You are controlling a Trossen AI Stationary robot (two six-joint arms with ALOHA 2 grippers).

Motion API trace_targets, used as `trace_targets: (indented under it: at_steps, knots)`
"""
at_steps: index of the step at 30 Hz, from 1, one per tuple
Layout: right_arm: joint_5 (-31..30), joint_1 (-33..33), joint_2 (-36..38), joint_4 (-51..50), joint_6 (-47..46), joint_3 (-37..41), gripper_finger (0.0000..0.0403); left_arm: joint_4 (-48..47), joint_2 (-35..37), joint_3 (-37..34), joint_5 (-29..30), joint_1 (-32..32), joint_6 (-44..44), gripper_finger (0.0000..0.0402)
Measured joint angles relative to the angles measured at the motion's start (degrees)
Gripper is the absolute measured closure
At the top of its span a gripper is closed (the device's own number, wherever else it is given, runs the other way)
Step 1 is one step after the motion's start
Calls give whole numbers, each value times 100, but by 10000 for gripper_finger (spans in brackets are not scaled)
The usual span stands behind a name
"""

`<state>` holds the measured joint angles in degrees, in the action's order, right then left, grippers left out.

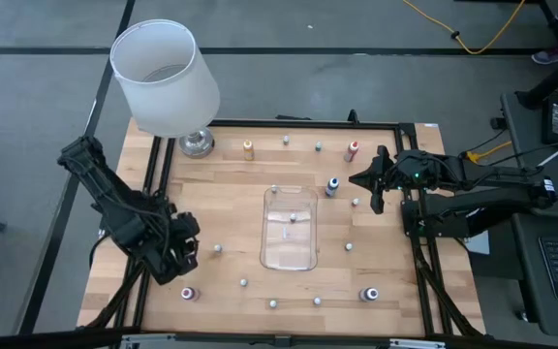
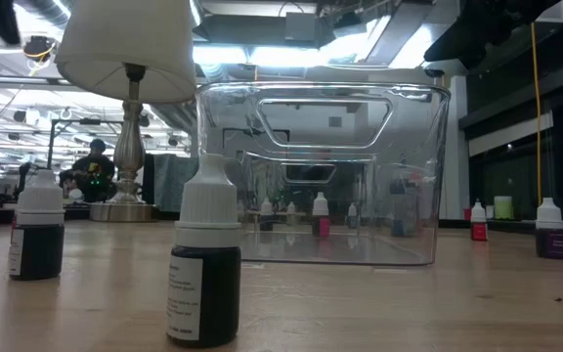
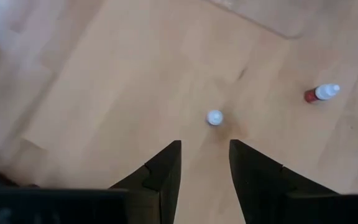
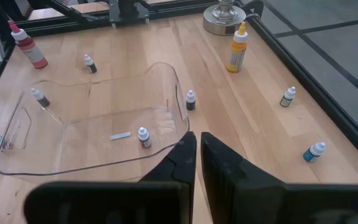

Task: Pick & Place food coloring
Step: Put the bottom small red food coloring bottle into the transparent container

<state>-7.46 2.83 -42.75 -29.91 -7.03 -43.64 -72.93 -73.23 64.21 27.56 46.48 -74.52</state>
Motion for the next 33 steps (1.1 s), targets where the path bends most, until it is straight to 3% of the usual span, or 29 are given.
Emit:
trace_targets:
  at_steps: [5,11,19,24,33]
  knots:
    - [-1,0,-1,0,0,0,375,867,-2,-544,-282,0,37,262]
    - [-1,-1,1,0,0,0,375,1793,-4,-1270,-294,-108,172,218]
    - [-1,0,-1,-7,220,0,375,3473,-22,-2142,-600,-747,1019,177]
    - [-1,0,-1,-31,315,0,375,3734,-22,-2258,-631,-1130,1388,177]
    - [-7,0,-1,-92,323,0,375,3895,-315,-2258,-1191,-1410,1976,187]
